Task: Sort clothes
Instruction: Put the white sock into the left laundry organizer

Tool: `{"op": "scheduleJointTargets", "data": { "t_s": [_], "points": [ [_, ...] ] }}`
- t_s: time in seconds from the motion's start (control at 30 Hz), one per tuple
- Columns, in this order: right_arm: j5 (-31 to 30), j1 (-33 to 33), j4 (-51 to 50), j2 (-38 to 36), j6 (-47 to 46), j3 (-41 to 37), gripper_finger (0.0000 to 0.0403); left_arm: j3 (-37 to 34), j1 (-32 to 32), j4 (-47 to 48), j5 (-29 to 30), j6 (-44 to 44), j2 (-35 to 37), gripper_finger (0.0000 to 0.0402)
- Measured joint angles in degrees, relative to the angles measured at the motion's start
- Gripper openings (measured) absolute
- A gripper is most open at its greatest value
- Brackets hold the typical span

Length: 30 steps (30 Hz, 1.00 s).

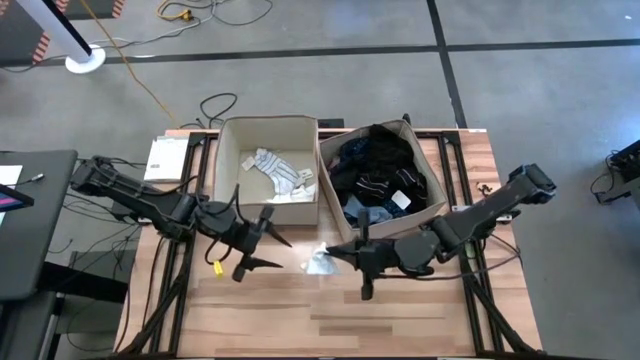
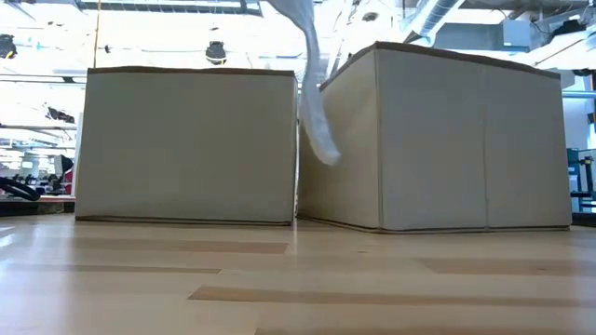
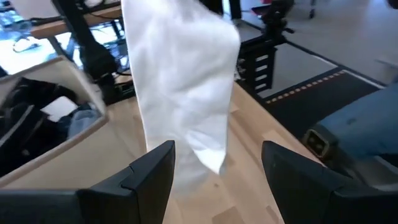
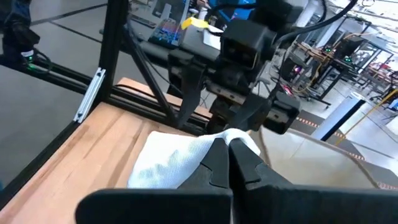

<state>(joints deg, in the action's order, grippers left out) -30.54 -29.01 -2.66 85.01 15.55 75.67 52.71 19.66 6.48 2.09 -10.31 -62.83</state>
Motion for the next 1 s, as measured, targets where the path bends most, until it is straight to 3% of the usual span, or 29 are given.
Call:
{"op": "scheduleJointTargets", "data": {
  "t_s": [0.23, 0.5, 0.83, 1.0],
  "points": [
    [0.0, 0.7, -5.1, 0.0, 1.3, 4.5, 0.0, 0.0, 0.0, -2.6, 3.7, -3.7, 0.0, 0.0247],
    [0.6, 3.9, -6.8, 0.0, 4.3, 8.1, 0.0, 0.0, 0.0, -13.0, 7.3, -5.0, 0.0, 0.029],
    [5.9, 10.5, -5.8, 0.0, 4.4, 8.6, 0.0, 0.0, -0.8, -21.0, 11.4, -4.0, -5.5, 0.0293],
    [8.5, 12.0, -4.2, 0.4, 4.4, 8.6, 0.0, -0.1, -1.5, -24.4, 27.1, -5.0, -8.9, 0.029]
  ]
}}
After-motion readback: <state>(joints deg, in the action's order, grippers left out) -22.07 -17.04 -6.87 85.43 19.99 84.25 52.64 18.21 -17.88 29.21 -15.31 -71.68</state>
